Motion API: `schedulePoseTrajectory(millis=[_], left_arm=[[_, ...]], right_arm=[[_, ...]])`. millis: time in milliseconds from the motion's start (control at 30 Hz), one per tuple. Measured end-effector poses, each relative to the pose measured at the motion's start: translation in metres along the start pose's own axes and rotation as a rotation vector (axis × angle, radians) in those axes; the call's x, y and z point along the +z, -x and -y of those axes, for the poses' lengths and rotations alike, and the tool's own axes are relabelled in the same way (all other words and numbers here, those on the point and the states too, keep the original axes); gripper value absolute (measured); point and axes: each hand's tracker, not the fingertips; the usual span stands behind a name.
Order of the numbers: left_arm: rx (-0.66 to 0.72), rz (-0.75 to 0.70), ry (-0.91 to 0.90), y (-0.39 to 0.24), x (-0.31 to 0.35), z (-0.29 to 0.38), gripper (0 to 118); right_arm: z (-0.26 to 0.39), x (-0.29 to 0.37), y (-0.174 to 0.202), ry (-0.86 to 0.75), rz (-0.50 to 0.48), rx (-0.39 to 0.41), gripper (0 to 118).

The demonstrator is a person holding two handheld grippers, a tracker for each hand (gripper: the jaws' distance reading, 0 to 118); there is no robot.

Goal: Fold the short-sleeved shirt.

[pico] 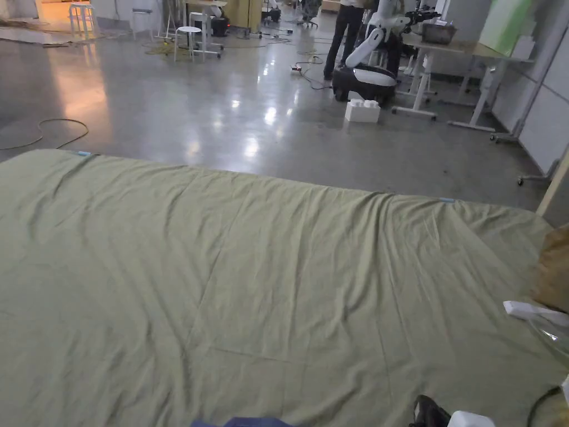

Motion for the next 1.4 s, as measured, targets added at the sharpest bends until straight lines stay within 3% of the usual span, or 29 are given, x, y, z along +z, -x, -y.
schedulePoseTrajectory(millis=[67,200,467,633,733,1067,1233,1400], left_arm=[[-0.034,0.045,-0.072,-0.003,0.019,-0.004,4],[-0.146,-0.008,-0.260,-0.010,0.060,-0.015,4],[-0.425,-0.373,-0.733,-0.031,0.122,-0.026,4],[-0.429,-0.562,-0.977,-0.027,0.138,-0.031,4],[-0.437,-0.639,-1.028,-0.019,0.140,-0.033,4],[-0.396,-0.641,-0.989,0.016,0.153,-0.030,4],[-0.364,-0.646,-0.927,0.038,0.153,-0.022,4],[-0.320,-0.618,-0.850,0.054,0.151,-0.009,4]], right_arm=[[-0.005,0.001,0.003,-0.027,0.000,0.014,1],[-0.016,0.003,0.012,-0.092,0.008,0.049,1],[-0.042,0.007,0.030,-0.227,0.046,0.094,1],[-0.054,0.009,0.038,-0.294,0.062,0.137,1],[-0.059,0.010,0.041,-0.315,0.069,0.151,1],[-0.044,0.016,0.035,-0.319,0.091,0.143,1],[-0.003,0.020,0.058,-0.128,-0.037,0.094,1],[0.052,0.010,0.112,0.051,-0.226,0.153,1]])
